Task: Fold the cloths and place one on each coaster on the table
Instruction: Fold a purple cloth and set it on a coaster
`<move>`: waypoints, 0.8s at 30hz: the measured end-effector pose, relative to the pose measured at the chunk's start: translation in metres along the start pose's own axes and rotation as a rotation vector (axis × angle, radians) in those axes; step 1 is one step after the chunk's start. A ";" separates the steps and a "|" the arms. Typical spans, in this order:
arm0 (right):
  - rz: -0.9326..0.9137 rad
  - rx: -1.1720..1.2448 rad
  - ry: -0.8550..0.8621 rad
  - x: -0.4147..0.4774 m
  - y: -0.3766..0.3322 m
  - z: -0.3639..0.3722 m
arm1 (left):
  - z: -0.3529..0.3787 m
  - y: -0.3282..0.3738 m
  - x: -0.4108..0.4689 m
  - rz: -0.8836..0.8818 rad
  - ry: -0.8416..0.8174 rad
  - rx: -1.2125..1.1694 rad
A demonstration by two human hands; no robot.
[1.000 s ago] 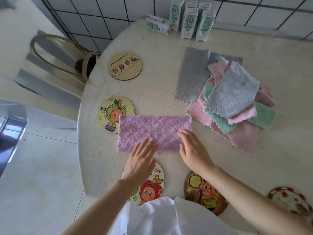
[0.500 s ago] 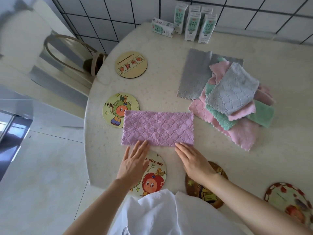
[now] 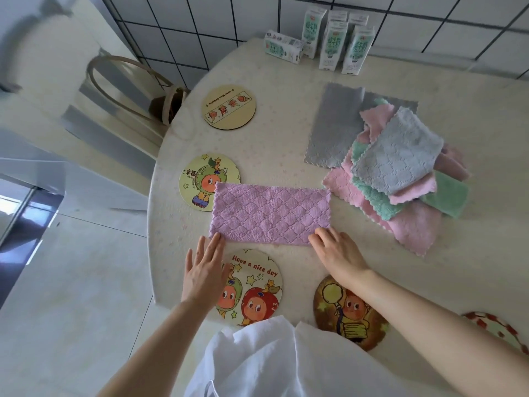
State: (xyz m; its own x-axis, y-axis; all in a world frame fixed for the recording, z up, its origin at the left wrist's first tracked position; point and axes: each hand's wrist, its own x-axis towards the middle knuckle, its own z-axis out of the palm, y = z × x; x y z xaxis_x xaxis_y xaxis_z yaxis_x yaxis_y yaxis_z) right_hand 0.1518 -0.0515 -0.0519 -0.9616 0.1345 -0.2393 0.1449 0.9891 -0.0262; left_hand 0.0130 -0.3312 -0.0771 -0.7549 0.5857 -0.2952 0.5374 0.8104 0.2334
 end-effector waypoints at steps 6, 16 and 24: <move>-0.023 -0.073 0.029 0.011 0.004 -0.006 | -0.003 0.005 0.007 -0.008 0.003 0.027; -0.176 0.331 0.197 -0.017 -0.024 -0.024 | -0.004 0.067 0.015 0.206 -0.022 0.029; -0.267 0.591 0.090 -0.038 -0.044 -0.041 | 0.014 0.097 -0.005 0.426 0.000 -0.117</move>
State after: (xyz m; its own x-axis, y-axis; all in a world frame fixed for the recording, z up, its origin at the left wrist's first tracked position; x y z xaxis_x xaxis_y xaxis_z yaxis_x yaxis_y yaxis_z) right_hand 0.1729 -0.0976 -0.0020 -0.9943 -0.0815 -0.0693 -0.0226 0.7930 -0.6089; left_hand 0.0738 -0.2555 -0.0658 -0.4756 0.8668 -0.1497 0.7542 0.4895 0.4378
